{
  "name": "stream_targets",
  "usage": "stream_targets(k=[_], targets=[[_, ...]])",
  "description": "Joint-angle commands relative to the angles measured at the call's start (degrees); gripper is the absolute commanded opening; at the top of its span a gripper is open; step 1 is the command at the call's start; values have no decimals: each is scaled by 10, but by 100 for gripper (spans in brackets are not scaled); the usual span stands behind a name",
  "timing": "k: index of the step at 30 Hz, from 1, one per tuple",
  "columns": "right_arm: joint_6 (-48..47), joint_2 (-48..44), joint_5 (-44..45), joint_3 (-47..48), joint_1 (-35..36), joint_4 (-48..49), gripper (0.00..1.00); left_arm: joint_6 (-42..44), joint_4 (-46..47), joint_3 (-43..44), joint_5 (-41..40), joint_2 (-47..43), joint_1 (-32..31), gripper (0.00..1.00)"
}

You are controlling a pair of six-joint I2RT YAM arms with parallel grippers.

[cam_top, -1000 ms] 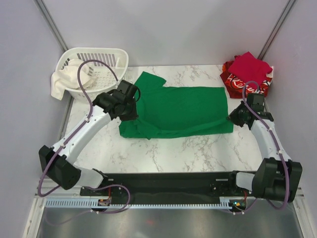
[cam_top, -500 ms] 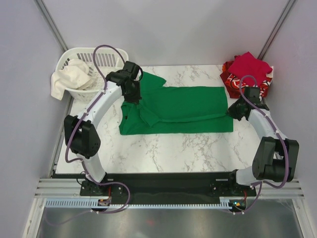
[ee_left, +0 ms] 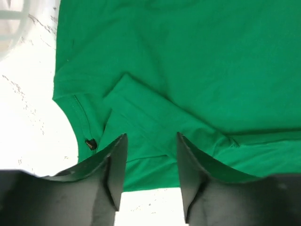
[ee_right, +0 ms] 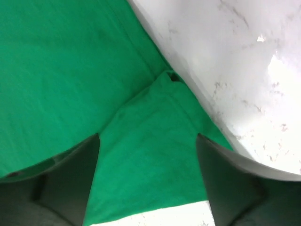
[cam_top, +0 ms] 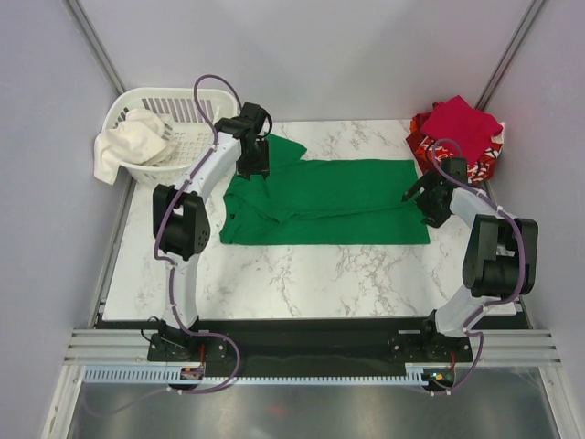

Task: Fold and stack the t-shirts
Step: Fold the tshirt

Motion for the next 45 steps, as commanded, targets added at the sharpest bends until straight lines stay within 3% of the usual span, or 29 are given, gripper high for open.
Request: stream_targets(k=[1,2,7,10,11,16,22,28,36,39,45], targets=[[-12,-6,17,53,7,22,94,8,-22,55,-30,-20,1,55],[-15,-11,26,61,8,9,97,4,-22,61,-35,-28,1,60],[-42,-84,89,71,27,-16,98,2,-21,17,-59,-116,-13,62],[-49,-136,101,30,47,-20,98,-19,-1,-111,-63,-201,-21,62],[-45,-150,99,14,49,-19,98,-29,14,-192,-57,-227,-22,61],[-22,-250,77,-133,48,16,98,-60,120,-437,18,-357,-16,61],[-26,-202,-42,-188,7,47,98,-91,215,-576,52,-389,1,64],[-31,-186,-39,-202,-5,65,98,-121,236,-592,24,-370,19,74],[-16,-126,-81,-215,-39,104,98,-147,260,-583,-40,-302,34,74],[-14,-114,-78,-217,-53,107,98,-150,261,-573,-42,-264,51,71],[-5,-117,-56,-225,-60,108,92,-148,264,-566,-28,-234,84,52]])
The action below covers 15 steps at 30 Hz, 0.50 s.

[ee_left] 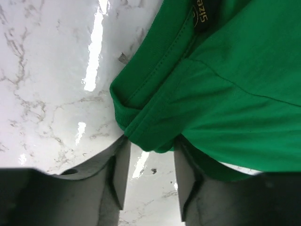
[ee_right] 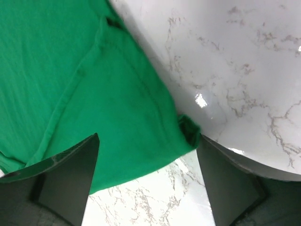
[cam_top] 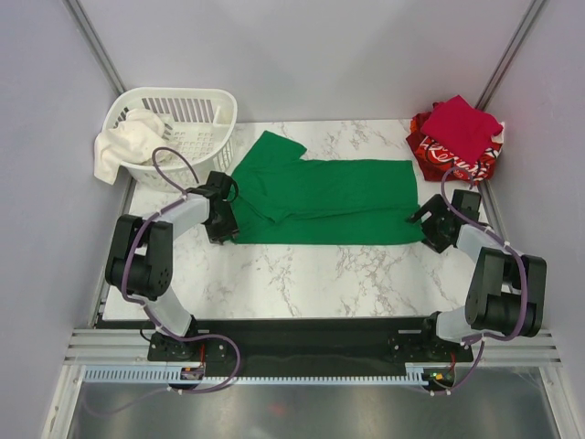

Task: Fold and stack the t-shirts
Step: Fold the tshirt

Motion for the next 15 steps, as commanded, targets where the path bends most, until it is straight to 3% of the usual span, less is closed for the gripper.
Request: stream_targets(k=[1,3,6,7,10,12,14,15], targets=[[5,16,28,-22,-7,-5,87,-16,27,12,-10,23,17,45],[13,12,32,-29,-7,4,76,-12,28,14,-5,27,17,36],[16,9,33,-37,-7,11,48,-9,28,17,0,32,17,20],[19,8,33,-39,-7,14,45,-9,28,17,0,31,17,14],[20,-1,19,-46,-7,13,31,-8,28,16,1,29,17,14],[17,-16,4,-51,-7,8,32,-8,29,16,2,28,17,14],[7,-44,5,-59,-7,-12,40,-7,30,16,3,28,16,14],[2,-55,20,-61,-7,-22,57,-6,29,15,3,28,17,14]])
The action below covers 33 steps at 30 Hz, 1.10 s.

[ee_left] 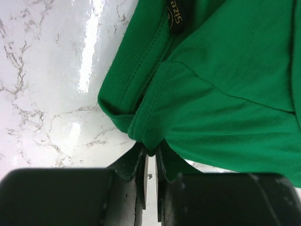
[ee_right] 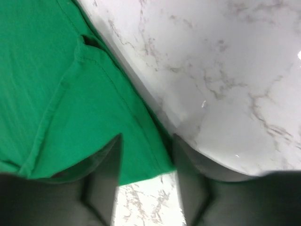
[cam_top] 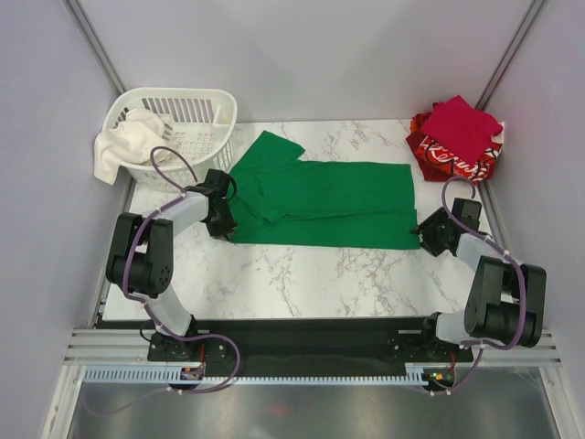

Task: Fold and stack the t-shirts
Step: Fold the tshirt

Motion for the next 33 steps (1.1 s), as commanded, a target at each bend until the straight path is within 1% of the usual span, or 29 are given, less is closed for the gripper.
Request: stream_targets(k=[1,2,3,5,6,10,14,16,17,18,19,20,21,22,24,26,27,28,30,31,33], targets=[[-24,-50,24,-18,0,-66,64,-3,26,2,-9,16,2,14],[-35,-77,38,-22,1,-77,69,-4,27,3,-9,16,1,14],[-39,-91,53,-28,0,-82,71,-3,27,2,-9,17,2,14],[-41,-115,52,-43,0,-81,70,-3,27,3,-7,19,1,13],[-41,-116,45,-48,0,-78,68,-1,27,5,-6,20,1,13],[-34,-91,2,-80,2,-38,63,-1,27,3,-5,20,1,12],[-36,-56,-3,-88,1,-5,58,-2,28,2,-7,18,2,12],[-37,-47,2,-83,1,2,54,-2,28,3,-7,19,2,12],[-38,-43,1,-78,1,1,50,-2,28,3,-6,19,2,12],[-36,-42,-3,-76,1,3,39,-2,28,2,-7,19,2,11],[-32,-42,-4,-75,2,4,31,-1,28,2,-7,18,1,10],[-30,-43,-8,-74,1,4,18,-2,28,2,-6,18,1,9],[-28,-45,-13,-74,1,5,0,-2,28,1,-3,15,2,6],[-21,-50,-17,-76,1,4,0,-4,28,0,15,13,0,2],[-17,-62,-37,-75,0,3,0,-15,28,-9,27,-10,-5,2],[-16,-100,-39,-71,-9,-18,0,-26,28,-26,46,-40,-18,2],[-17,-116,-22,-67,-12,-53,0,-38,28,-47,54,-77,-23,2],[-23,-152,-9,-54,-19,-76,0,-43,28,-58,53,-97,-37,2],[-36,-186,29,-37,-26,-119,0,-63,28,-100,72,-141,-51,2],[-39,-203,63,-25,-26,-159,0,-69,28,-115,78,-180,-62,2],[-20,-216,67,-43,-26,-166,0,-83,28,-153,99,-216,-73,2]])
